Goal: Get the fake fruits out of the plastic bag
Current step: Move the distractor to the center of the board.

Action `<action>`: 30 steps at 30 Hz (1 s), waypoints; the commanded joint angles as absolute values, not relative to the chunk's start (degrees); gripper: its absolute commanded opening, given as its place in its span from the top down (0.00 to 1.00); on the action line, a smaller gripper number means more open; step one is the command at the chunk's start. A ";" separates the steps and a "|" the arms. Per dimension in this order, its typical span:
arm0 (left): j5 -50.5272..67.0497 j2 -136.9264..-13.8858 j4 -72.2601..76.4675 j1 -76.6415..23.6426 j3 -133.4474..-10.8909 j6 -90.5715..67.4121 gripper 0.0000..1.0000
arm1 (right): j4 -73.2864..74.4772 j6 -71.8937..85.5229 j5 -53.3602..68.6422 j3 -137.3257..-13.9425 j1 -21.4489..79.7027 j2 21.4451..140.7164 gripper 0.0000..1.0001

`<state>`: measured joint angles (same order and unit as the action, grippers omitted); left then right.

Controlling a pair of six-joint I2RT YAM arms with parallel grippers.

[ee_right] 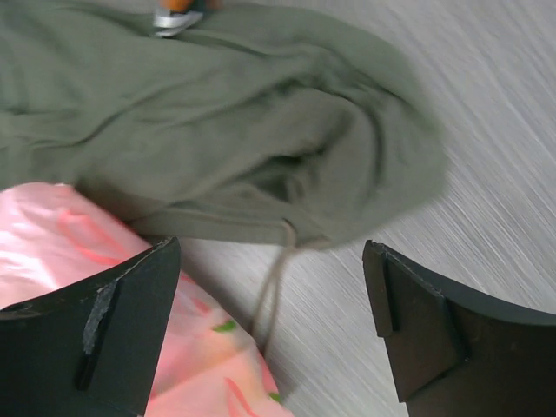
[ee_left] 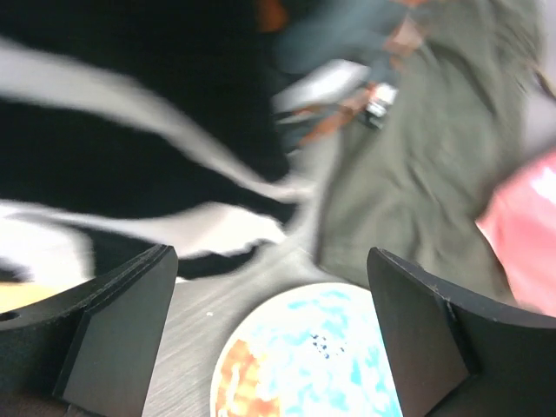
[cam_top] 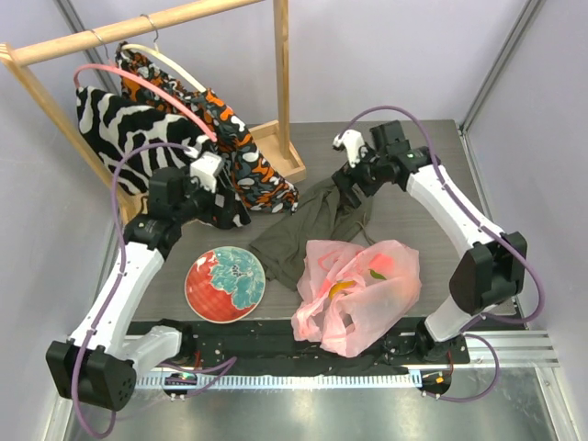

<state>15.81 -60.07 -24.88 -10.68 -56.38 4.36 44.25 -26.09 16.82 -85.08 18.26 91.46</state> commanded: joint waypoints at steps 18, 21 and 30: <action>18.90 -62.31 -35.24 -17.22 -65.55 17.75 0.82 | 53.35 -34.30 8.36 -113.53 18.56 134.10 0.84; 18.55 -65.11 -35.24 -18.10 -70.02 18.72 0.66 | 53.70 -28.22 5.20 -125.21 11.98 140.79 0.85; 16.96 -69.78 -33.84 -24.60 -75.41 22.14 0.47 | 42.46 -24.97 -18.09 -132.19 0.79 142.12 0.93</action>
<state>17.89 -68.42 -35.46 -21.61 -72.84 19.66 47.77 -28.69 -1.50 -129.99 4.16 142.54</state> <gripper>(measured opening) 0.519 0.083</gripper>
